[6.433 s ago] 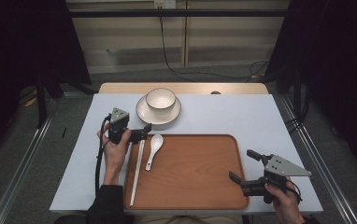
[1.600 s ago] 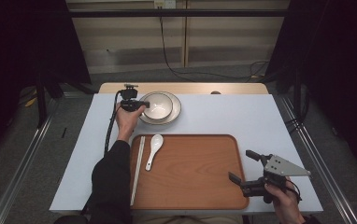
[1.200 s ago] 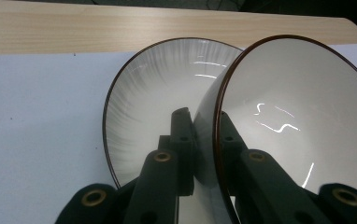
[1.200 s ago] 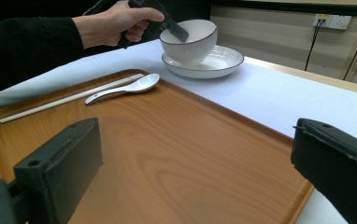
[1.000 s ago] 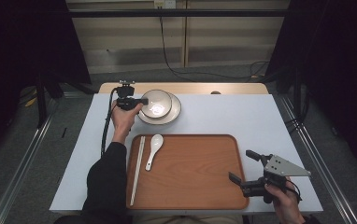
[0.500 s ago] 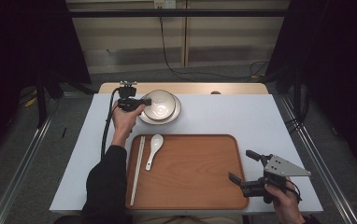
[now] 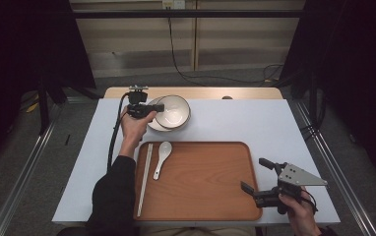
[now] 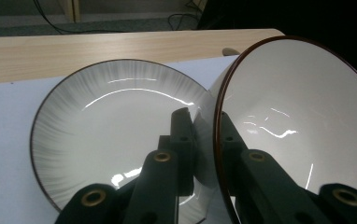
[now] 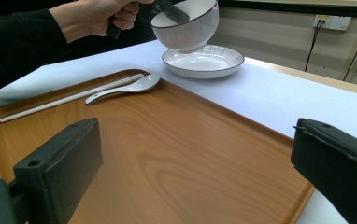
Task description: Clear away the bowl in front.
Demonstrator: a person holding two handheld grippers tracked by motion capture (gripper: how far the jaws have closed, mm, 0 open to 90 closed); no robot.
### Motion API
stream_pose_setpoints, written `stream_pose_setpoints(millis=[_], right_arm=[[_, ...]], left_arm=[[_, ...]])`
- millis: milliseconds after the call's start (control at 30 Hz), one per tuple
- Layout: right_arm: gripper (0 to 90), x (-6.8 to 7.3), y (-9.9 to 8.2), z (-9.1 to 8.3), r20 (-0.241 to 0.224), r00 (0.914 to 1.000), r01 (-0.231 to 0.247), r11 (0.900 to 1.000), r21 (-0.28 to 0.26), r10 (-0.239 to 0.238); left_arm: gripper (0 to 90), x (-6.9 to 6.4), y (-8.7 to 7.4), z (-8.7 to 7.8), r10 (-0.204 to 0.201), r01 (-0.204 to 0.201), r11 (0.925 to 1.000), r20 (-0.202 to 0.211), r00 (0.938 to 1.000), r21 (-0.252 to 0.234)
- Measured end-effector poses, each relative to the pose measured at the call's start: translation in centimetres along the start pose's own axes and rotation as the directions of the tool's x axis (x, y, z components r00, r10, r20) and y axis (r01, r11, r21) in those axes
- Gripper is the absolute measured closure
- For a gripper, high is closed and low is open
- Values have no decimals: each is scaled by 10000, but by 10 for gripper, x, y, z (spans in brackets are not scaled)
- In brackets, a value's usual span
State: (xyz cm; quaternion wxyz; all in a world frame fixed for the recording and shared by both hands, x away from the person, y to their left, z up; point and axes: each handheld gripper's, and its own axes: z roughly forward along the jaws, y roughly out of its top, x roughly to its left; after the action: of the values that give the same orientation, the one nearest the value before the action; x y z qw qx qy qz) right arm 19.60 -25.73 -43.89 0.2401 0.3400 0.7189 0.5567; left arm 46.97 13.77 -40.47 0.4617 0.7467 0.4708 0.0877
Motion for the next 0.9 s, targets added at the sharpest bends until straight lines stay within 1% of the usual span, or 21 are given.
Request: stream_pose_setpoints(millis=[100, 133, 167, 200, 267, 333, 367, 433, 567, 667, 700, 733, 767, 800, 833, 867, 900], right_arm=[[19, 0, 0, 0, 10, 10000, 1, 10000, 39, -1], [19, 0, 0, 0, -27, 10000, -12, 10000, 20, 12], [19, 0, 0, 0, 8, 10000, 14, 10000, -2, -14], [19, 0, 0, 0, 18, 10000, 17, 10000, -9, -17], [19, 0, 0, -1, 17, 10000, -33, 10000, -9, 33], [19, 0, 0, 0, 8, 10000, 19, 10000, -9, -19], [19, 0, 0, 0, 30, 10000, -11, 10000, -29, 11], [19, 0, 0, -1, 20, 10000, -21, 10000, -15, 21], [19, 0, 0, 0, 21, 10000, -16, 10000, -21, 17], [19, 0, 0, 0, 19, 10000, 23, 10000, -16, -23], [19, 1, 0, 0, -22, 10000, 46, 10000, -38, -46], [19, 1, 0, 0, -43, 9999, 97, 10000, -23, -97], [19, 2, 0, 0, -188, 9997, 173, 9998, 54, -172], [19, 2, 0, 0, -188, 9997, 173, 9998, 54, -172], [19, 3, 0, 1, -207, 9996, 201, 9998, 24, -200], [19, 3, 0, 1, -164, 9997, 180, 9998, 20, -180], [19, 2, 0, 0, -172, 9997, 156, 9999, 57, -155]], left_arm=[[820, -6, 0, 2, 43, -42, 10000, 164, 9999, -4], [820, -7, -1, 3, 32, -32, 10000, 158, 9999, 23], [820, -9, -1, 4, -67, 67, 10000, 128, 9999, -33], [820, -10, -2, 5, 9, -9, 10000, 101, 9999, 0], [820, -14, -3, 8, 169, -172, 9998, 231, 9996, 130], [820, -17, -3, 9, 237, -240, 9996, 241, 9994, 144], [820, -19, -3, 10, 250, -256, 9995, 308, 9992, 191], [820, -23, -4, 11, 193, -200, 9997, 426, 9989, 151], [820, -30, -6, 12, 206, -211, 9998, 687, 9974, 65], [820, -39, -6, 12, 610, -628, 9979, 832, 9947, 182], [820, -41, -6, 13, 525, -539, 9985, 903, 9945, 130], [820, -43, -6, 13, 586, -602, 9981, 929, 9939, 140], [820, -45, -7, 14, 633, -648, 9978, 918, 9938, 140], [820, -46, -7, 14, 743, -765, 9968, 936, 9928, 210], [820, -49, -8, 15, 701, -724, 9971, 931, 9932, 215], [820, -52, -8, 16, 809, -836, 9962, 958, 9921, 243], [820, -54, -9, 16, 830, -860, 9960, 1016, 9914, 254]])
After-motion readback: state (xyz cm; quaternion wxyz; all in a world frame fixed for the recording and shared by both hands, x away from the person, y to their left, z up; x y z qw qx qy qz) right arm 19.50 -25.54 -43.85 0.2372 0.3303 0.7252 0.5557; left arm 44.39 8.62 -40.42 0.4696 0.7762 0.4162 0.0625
